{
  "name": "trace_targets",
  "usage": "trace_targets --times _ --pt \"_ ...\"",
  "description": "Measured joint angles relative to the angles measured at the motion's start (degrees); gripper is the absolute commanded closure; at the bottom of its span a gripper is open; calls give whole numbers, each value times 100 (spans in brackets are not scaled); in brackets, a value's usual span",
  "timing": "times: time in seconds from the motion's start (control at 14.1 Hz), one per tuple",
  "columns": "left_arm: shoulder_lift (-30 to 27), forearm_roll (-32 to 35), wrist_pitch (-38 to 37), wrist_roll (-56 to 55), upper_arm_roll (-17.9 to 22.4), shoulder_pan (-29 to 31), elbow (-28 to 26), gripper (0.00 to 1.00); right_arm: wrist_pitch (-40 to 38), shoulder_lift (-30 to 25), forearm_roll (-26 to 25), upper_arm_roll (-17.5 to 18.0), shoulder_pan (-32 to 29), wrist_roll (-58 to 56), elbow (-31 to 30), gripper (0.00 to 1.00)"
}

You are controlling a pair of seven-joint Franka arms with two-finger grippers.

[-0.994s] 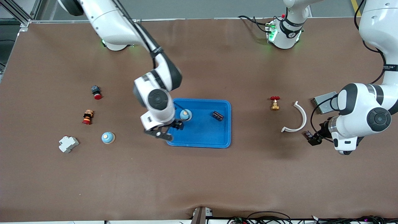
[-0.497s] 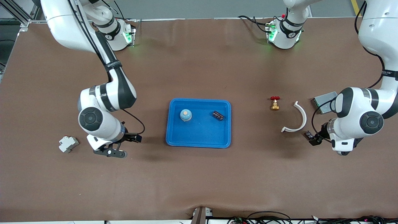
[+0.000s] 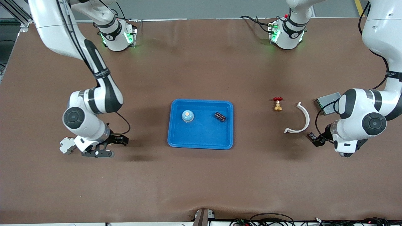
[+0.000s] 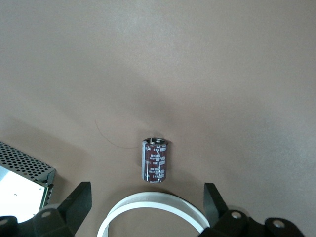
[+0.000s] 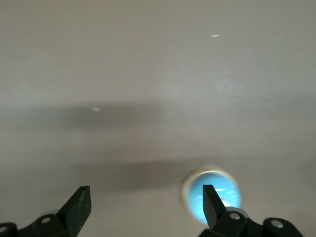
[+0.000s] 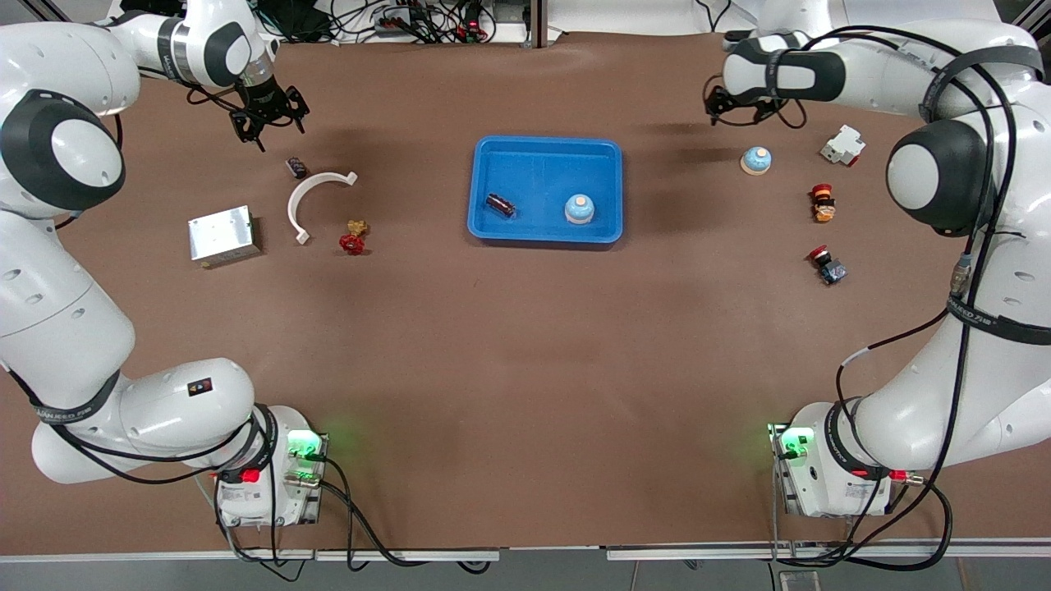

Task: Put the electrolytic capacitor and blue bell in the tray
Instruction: 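Reach the right gripper to the bell while the left gripper reaches the capacitor, then grasp the bell with the right gripper while the left gripper grasps the capacitor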

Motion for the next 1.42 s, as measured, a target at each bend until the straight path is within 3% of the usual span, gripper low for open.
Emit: trace_targets --times 0.28,0.57,1.14,1.42 --pt "44 0 49 41 -13 -9 2 0 402 -33 0 7 -350 -551 -257 0" --pt "85 0 56 49 -15 -18 25 0 1107 -33 0 9 -411 -719 -751 0" --pt "330 0 233 51 3 86 44 0 1701 -33 0 11 -553 -880 -1187 0" --pt "460 1 254 81 8 126 45 13 2003 -31 2 28 -557 -880 -1407 0"
